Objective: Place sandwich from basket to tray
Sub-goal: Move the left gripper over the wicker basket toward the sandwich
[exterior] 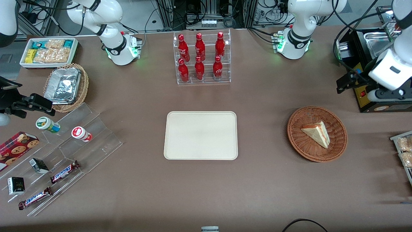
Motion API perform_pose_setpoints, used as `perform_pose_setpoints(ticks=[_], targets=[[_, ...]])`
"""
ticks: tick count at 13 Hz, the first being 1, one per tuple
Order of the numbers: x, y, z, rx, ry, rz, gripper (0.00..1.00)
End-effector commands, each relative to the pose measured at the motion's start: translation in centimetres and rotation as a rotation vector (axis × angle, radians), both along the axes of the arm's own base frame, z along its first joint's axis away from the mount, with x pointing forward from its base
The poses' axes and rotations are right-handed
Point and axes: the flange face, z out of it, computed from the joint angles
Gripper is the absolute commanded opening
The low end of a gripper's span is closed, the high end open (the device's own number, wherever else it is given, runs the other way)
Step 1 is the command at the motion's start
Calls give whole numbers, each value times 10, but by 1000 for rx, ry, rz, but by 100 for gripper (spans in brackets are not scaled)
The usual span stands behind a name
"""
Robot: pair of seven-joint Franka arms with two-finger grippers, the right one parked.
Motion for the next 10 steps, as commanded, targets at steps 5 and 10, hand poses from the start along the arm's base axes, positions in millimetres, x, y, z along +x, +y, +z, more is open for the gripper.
perform_pose_setpoints(ticks=[5, 10], targets=[[42, 30, -84, 96, 88, 380, 100], [41, 31, -175, 96, -6, 683, 100]])
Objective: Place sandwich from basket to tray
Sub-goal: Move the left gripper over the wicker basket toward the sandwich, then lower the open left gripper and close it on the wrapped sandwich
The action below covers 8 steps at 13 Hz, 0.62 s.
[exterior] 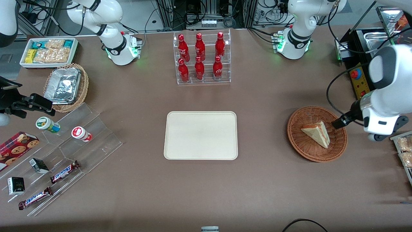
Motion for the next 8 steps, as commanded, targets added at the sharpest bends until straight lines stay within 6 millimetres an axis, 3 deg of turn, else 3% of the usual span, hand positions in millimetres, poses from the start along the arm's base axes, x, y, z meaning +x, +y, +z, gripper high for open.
perform_pose_setpoints(ticks=[1, 4, 8], targets=[[-9, 0, -34, 14, -45, 133, 100], [-18, 6, -88, 15, -44, 143, 100], [-30, 13, -139, 19, -77, 186, 100]])
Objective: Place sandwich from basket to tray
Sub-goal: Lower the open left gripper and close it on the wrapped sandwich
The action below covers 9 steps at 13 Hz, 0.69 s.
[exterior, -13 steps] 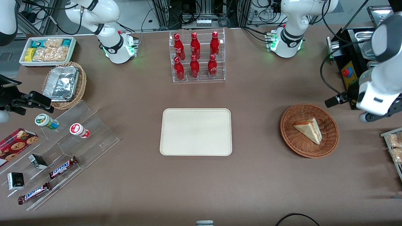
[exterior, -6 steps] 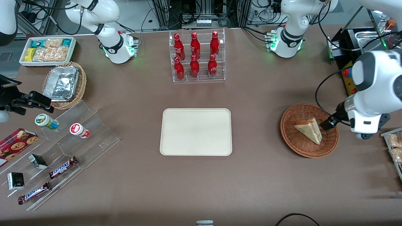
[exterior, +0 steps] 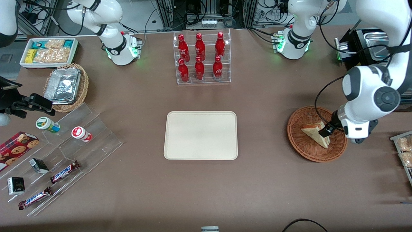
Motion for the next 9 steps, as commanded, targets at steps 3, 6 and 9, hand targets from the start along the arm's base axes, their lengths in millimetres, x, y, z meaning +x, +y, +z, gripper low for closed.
perform_pose_setpoints(ticks=[3, 6, 9], targets=[[-3, -2, -46, 18, -15, 79, 100], [-8, 3, -60, 23, -9, 79, 98], [-11, 9, -78, 24, -9, 92, 90]])
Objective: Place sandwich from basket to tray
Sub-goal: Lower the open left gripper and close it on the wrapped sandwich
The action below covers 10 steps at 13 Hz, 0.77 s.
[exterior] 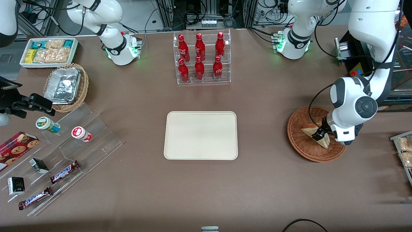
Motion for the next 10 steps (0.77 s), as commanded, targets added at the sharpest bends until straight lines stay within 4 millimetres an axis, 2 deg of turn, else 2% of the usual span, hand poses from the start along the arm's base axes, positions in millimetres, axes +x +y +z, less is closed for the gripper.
perform_pose_setpoints(ticks=[1, 3, 4, 5, 8, 10], targets=[[-2, 5, -9, 14, -9, 16, 80], [-1, 4, -10, 14, -9, 15, 61], [-1, 4, -6, 14, -7, 12, 46], [-1, 4, 3, 15, -1, 9, 36], [11, -1, 47, 18, 35, 13, 27], [29, -25, 81, 19, 25, -40, 24]])
